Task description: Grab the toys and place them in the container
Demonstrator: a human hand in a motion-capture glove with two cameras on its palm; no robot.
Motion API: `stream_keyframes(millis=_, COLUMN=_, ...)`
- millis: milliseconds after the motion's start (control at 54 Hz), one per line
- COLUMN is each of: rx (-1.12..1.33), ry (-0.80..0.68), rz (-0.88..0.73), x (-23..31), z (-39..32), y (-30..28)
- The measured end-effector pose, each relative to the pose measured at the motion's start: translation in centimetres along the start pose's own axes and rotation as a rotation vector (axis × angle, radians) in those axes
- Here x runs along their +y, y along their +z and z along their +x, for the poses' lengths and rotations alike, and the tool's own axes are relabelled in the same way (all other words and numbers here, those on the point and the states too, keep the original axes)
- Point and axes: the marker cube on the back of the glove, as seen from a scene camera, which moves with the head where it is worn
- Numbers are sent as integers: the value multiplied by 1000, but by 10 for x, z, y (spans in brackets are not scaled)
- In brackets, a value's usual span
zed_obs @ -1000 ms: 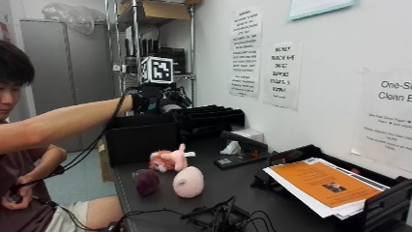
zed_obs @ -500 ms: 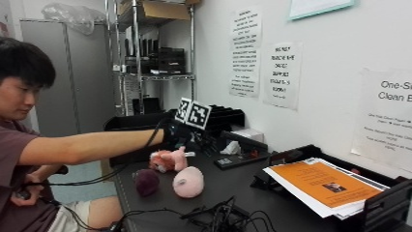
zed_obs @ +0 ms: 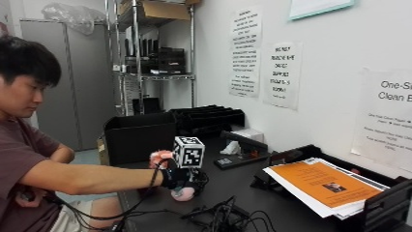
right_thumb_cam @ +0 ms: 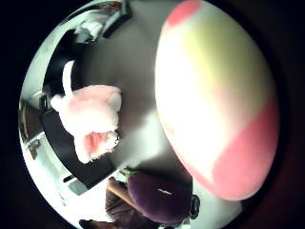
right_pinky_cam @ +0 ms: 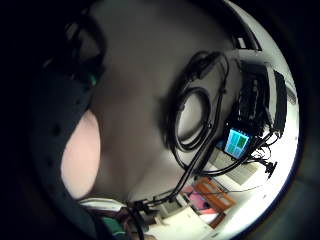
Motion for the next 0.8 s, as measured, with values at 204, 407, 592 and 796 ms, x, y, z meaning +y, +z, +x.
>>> stream_keyframes(millis=204, rx=-65, ry=42, rz=115, x=4, z=-12, y=-16)
stream_keyframes(millis=407, rx=-55, ry=1, rz=149, x=16, z=-49, y=-106)
stream_keyframes(millis=592, rx=1, ry=-77, rz=231, x=43, z=-84, y=-204)
stream_keyframes(millis=796, rx=54, ry=-210, rz=310, x=69, z=-183, y=-286)
